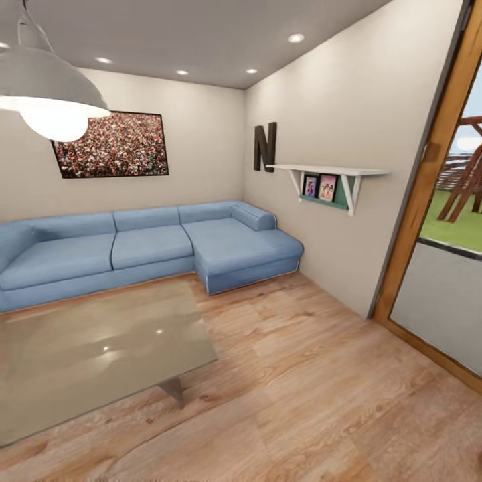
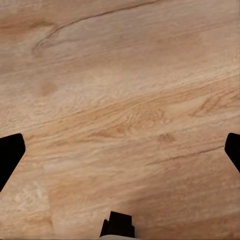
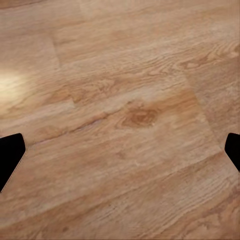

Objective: Turn on the radio receiver that's on the table in the living room.

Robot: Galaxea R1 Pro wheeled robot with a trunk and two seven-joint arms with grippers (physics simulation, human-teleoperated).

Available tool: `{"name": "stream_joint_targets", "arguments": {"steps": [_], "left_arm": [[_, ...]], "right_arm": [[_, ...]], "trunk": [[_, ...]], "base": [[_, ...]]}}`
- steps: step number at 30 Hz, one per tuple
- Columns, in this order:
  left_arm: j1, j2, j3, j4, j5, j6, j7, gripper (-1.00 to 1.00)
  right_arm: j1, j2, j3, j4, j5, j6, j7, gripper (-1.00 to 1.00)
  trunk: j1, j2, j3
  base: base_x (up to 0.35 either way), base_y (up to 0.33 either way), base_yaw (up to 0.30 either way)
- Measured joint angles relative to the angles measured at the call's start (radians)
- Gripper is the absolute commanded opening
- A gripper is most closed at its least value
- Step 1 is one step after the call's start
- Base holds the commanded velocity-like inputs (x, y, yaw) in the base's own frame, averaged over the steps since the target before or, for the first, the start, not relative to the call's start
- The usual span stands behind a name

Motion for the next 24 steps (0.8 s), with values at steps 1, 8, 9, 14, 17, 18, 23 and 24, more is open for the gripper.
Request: {"name": "stream_joint_targets", "arguments": {"steps": [1,8,9,14,17,18,23,24], "left_arm": [[0.000,0.001,0.000,0.000,0.000,0.000,0.000,1.00],[0.000,0.004,0.000,0.000,0.000,0.000,0.003,1.00],[0.000,0.004,0.000,0.000,0.000,0.000,0.003,1.00],[0.000,0.004,0.001,0.000,0.000,0.000,0.003,1.00],[0.000,0.004,0.001,0.000,0.000,0.000,0.003,1.00],[0.000,0.004,0.001,0.000,0.000,0.000,0.003,1.00],[0.000,0.004,0.001,0.000,0.000,-0.001,0.003,1.00],[0.000,0.004,0.001,0.000,0.000,-0.001,0.003,1.00]], "right_arm": [[0.000,0.000,0.000,0.000,0.000,0.000,0.000,1.00],[0.000,0.000,0.000,0.000,0.001,0.000,0.000,1.00],[0.000,0.000,0.000,0.000,0.001,0.000,0.000,1.00],[0.000,0.000,0.000,0.000,0.001,0.000,-0.001,1.00],[0.000,0.000,0.000,0.000,0.001,0.000,-0.001,1.00],[0.000,0.000,0.000,0.000,0.001,0.000,-0.001,1.00],[0.000,0.000,0.000,0.000,0.001,0.000,-0.001,1.00],[0.000,0.000,0.000,0.000,0.001,0.000,-0.001,1.00]], "trunk": [[0.000,0.000,0.000],[0.000,0.000,0.000],[0.000,0.000,0.000],[0.000,0.000,0.000],[0.000,0.000,0.000],[0.000,0.000,0.000],[0.000,0.000,0.000],[0.000,0.000,0.000]], "base": [[0.000,0.000,0.300],[0.000,0.000,0.300],[0.000,0.000,0.300],[0.000,0.000,0.300],[0.000,0.000,0.300],[0.000,0.000,0.300],[0.000,0.000,0.300],[0.000,0.000,0.300]]}}
